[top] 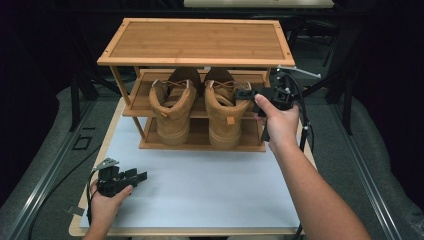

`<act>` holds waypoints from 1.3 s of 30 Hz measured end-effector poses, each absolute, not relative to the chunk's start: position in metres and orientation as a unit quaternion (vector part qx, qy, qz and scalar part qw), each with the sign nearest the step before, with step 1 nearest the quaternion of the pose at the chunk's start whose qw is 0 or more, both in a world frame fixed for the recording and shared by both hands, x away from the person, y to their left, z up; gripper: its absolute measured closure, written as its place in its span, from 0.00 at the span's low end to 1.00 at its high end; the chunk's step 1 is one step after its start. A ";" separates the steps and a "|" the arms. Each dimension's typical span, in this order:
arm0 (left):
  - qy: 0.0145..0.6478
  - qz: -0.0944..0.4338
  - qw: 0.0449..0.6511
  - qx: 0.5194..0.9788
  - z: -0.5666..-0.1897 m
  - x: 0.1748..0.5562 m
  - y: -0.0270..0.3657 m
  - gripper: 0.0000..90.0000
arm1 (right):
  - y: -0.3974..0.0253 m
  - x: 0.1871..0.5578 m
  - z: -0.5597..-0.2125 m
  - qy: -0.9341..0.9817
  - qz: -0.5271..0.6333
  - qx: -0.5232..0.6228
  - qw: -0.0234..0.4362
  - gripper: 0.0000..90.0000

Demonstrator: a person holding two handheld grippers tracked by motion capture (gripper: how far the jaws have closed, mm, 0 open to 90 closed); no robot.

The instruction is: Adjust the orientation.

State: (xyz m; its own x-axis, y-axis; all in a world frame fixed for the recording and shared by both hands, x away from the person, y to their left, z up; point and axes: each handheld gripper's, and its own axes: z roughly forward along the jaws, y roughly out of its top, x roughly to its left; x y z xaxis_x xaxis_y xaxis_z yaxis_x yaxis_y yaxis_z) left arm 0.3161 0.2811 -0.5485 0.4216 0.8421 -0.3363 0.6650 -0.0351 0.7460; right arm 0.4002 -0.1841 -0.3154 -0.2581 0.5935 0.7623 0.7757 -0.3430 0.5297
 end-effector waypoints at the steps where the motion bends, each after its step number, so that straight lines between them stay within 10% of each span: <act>1: 0.529 0.098 0.451 0.712 -0.549 0.316 0.281 0.48 | -0.184 0.402 -0.317 -0.565 -0.554 -0.606 0.084 0.89; 39: 0.523 0.102 0.458 0.712 -0.542 0.315 0.278 0.48 | -0.184 0.388 -0.298 -0.615 -0.550 -0.563 0.047 0.61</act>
State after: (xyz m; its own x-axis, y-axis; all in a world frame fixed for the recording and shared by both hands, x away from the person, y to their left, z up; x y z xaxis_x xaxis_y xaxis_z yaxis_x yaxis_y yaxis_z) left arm 0.3154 0.2775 -0.5424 0.4323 0.8378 -0.3336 0.6509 -0.0338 0.7584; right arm 0.3877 -0.1845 -0.2984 -0.3616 0.6403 0.6777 0.7442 -0.2396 0.6235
